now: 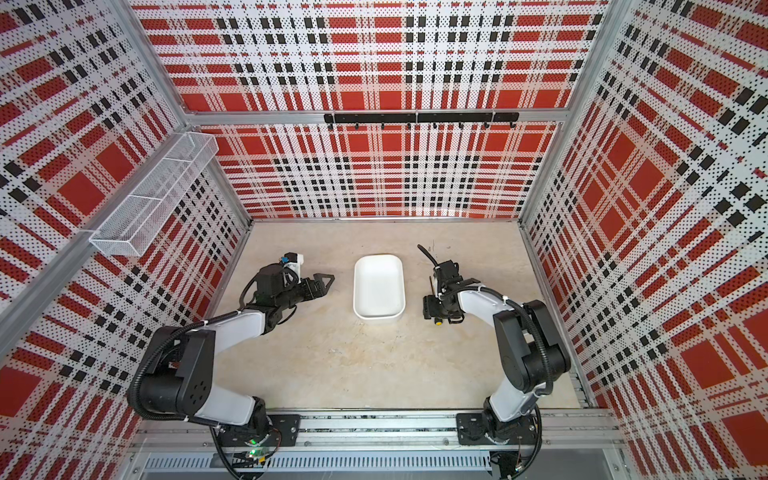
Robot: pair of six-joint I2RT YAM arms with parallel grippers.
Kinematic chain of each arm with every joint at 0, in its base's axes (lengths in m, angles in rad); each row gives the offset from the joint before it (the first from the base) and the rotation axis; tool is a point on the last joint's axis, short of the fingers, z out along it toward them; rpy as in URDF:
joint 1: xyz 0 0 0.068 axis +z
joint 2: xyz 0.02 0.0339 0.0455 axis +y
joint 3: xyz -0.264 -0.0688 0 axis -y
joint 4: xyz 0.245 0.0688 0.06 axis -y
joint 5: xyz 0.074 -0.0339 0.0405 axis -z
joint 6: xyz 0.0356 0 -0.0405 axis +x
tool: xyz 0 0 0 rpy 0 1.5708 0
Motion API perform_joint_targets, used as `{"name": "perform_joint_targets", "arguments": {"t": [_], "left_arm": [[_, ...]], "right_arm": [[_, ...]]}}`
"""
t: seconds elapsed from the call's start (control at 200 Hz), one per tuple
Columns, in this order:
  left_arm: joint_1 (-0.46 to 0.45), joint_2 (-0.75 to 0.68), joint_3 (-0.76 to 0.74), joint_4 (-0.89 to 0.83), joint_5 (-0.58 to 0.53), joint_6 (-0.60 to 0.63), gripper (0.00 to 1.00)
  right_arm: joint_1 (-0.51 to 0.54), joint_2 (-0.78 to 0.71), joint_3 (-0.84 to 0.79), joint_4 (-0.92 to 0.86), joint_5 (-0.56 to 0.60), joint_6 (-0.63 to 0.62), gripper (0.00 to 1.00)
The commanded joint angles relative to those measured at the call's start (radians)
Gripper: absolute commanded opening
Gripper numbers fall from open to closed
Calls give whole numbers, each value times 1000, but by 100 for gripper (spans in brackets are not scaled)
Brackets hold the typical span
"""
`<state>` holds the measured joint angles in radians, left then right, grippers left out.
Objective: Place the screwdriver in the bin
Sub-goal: 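Lower the right gripper over the black-yellow screwdriver handle and close on it, then lift the screwdriver with the right gripper and carry it over the white bin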
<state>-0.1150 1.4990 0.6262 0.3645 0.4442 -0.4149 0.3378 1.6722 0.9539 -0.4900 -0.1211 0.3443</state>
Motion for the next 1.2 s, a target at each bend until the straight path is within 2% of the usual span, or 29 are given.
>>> {"name": "perform_joint_targets", "arguments": {"t": [0.0,0.245,0.526,0.596,0.696,0.992,1.197], "left_arm": [[-7,5,20,-10,10,13,98],[-8,5,34,-28,6,21,98],[-8,4,43,-48,0,28,98],[-8,4,44,-51,0,28,98],[-8,3,43,-53,-1,28,98],[-8,-3,42,-56,-2,30,98],[-8,-7,44,-56,-8,31,98]], "right_arm": [[8,35,28,-47,38,5,64],[9,52,38,-65,49,4,51],[8,71,58,-77,40,4,30],[8,75,64,-81,36,7,20],[9,72,67,-83,22,19,0],[9,36,110,-141,48,101,0],[10,-120,122,-164,35,191,0]]}}
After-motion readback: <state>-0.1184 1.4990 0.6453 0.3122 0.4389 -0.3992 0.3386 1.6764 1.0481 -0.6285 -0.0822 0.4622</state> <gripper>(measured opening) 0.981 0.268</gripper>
